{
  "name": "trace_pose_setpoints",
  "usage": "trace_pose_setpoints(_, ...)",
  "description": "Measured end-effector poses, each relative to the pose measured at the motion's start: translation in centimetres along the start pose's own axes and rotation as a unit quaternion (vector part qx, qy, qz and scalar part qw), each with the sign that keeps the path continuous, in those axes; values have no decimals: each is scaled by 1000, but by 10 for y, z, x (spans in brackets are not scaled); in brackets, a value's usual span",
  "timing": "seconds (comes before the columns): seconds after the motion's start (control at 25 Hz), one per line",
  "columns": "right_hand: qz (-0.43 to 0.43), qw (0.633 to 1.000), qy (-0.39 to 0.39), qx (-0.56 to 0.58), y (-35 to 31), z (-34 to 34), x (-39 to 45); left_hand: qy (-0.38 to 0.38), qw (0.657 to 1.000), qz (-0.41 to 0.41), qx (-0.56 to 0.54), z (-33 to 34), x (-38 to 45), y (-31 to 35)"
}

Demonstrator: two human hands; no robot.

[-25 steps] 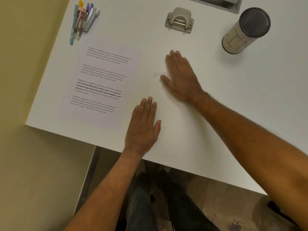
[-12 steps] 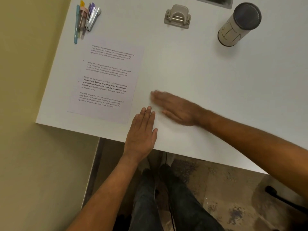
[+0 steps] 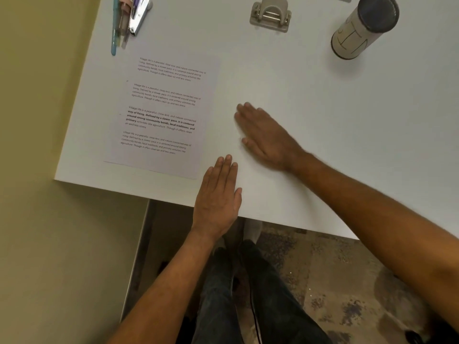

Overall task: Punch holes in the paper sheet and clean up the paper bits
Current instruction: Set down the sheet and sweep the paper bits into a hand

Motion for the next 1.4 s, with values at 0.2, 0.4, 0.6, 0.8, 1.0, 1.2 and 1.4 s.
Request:
trace_pose_setpoints(0.2,-46,998,-43,19,-47,22,-29,3,1000,-12,4,-4,-19,-6)
trace_pose_setpoints(0.4,64,989,70,111,-8,-12,-19,12,1000,-10,4,-1,-22,-9)
trace_pose_setpoints(0.6,43,998,42,35,-20,1,-15,25,999,-17,-12,-2,-23,-11)
trace_pose_setpoints(0.8,-23,1000,-5,4,-51,18,-36,41,999,-12,-21,-3,-32,-11)
trace_pose_setpoints(1.0,125,962,93,223,-13,-1,-50,59,998,-3,-6,1,-35,-7)
trace_pose_setpoints(1.2,157,976,75,133,12,-4,-39,86,996,1,3,4,-38,-5)
trace_pose_setpoints(1.4,8,1000,5,13,-36,27,-42,110,994,-7,-17,1,-39,-2)
Point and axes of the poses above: each hand's wrist, its own x-axis towards the middle knuckle, its own z-axis out of the palm, y = z × x, the point moved 10 cm from there along x, towards the middle knuckle, and after that the axes turned 3 degrees about -x, right-handed, at the moved point
